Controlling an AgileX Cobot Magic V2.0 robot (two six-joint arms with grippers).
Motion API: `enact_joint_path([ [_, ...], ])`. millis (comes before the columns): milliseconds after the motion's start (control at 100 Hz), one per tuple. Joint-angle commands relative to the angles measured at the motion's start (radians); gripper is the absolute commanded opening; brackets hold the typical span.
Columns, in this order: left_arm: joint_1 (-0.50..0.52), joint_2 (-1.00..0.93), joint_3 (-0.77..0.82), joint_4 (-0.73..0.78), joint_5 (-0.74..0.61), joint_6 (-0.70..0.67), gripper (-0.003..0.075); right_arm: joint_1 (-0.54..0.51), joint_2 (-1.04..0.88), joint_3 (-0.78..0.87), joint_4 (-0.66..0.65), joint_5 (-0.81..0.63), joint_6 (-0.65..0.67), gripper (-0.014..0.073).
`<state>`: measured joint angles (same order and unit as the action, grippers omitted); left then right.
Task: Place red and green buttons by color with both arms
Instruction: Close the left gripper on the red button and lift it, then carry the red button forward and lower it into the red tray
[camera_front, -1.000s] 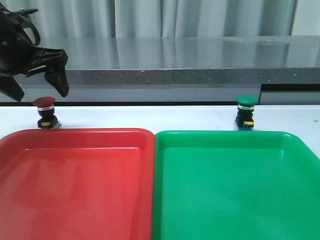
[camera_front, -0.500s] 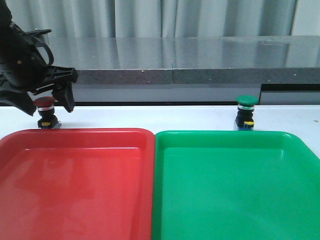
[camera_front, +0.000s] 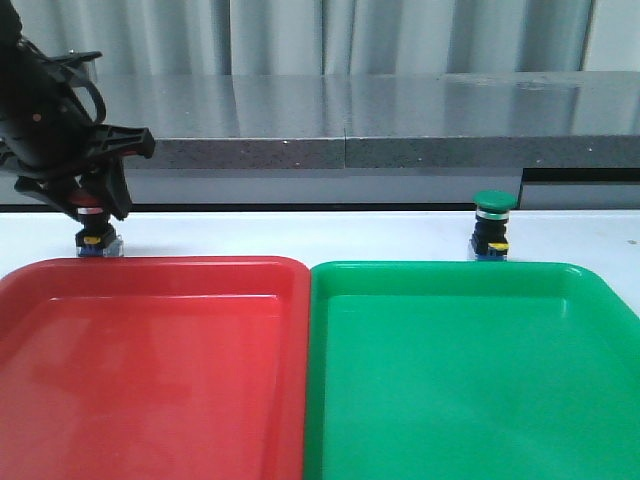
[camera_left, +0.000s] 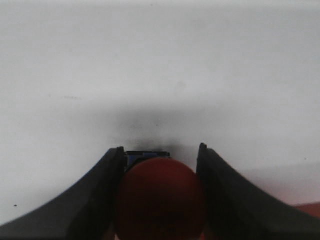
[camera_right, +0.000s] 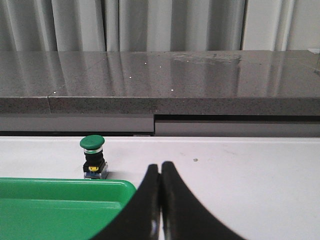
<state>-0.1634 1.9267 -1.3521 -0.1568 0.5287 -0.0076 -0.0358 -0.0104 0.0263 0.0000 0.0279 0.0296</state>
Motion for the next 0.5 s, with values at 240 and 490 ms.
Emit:
enact_joint_path([
  [240, -0.006, -0.268, -0.002, -0.092, 0.008, -0.003, 0.0099, -0.004, -0.017, -0.014, -0.011, -0.087, 0.000, -0.0067],
  [490, -0.056, -0.411, 0.178, -0.130, -0.081, -0.003, 0.0099, -0.004, -0.017, -0.014, -0.011, -0.087, 0.000, -0.0067],
])
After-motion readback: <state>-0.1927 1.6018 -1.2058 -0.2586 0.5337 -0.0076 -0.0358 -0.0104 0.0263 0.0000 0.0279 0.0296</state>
